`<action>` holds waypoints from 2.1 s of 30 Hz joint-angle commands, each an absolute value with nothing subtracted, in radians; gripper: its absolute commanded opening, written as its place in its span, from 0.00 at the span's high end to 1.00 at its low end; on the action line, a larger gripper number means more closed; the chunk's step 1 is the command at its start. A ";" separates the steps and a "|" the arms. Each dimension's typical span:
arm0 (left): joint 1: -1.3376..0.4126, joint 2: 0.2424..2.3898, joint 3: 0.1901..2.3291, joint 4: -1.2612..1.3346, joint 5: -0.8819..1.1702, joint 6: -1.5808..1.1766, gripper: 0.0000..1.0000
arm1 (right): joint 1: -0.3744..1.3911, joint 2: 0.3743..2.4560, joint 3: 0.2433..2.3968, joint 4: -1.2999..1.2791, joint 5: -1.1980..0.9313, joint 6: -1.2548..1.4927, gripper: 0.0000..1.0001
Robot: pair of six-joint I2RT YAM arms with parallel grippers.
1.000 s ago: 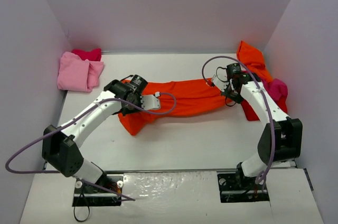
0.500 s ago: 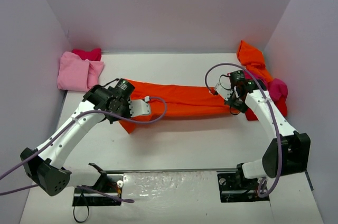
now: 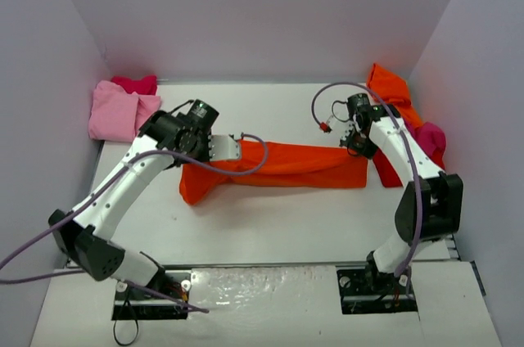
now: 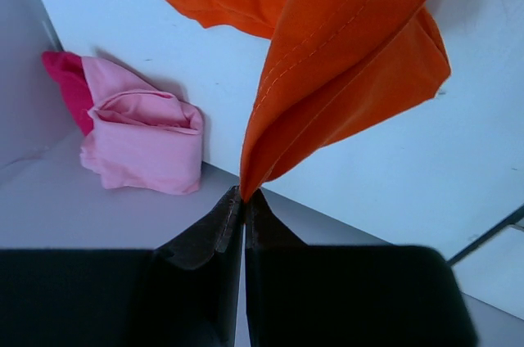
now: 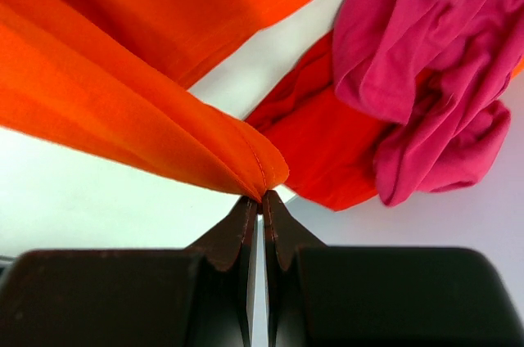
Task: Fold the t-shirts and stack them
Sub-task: Fold the other side of the tshirt into a rectangle
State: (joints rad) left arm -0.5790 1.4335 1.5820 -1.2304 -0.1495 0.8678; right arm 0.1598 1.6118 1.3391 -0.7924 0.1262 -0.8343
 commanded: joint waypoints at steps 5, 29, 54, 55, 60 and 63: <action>-0.545 1.565 1.715 -1.104 -0.262 1.060 1.00 | 0.170 1.742 1.462 -0.768 0.163 -0.806 1.00; -0.398 2.001 2.129 -1.095 -0.235 1.269 1.00 | 0.104 2.115 1.634 -0.747 0.227 -0.819 1.00; -0.283 2.308 2.439 -1.048 -0.258 1.501 1.00 | 0.132 2.365 1.840 -0.802 0.234 -0.778 1.00; -0.283 2.320 2.448 -1.036 -0.259 1.513 1.00 | 0.133 2.369 1.840 -0.802 0.234 -0.780 1.00; -0.295 2.356 2.457 -0.968 -0.264 1.580 1.00 | 0.144 2.398 1.861 -0.798 0.229 -0.769 1.00; -0.302 2.377 2.500 -0.957 -0.271 1.623 1.00 | 0.146 2.416 1.885 -0.772 0.251 -0.738 0.89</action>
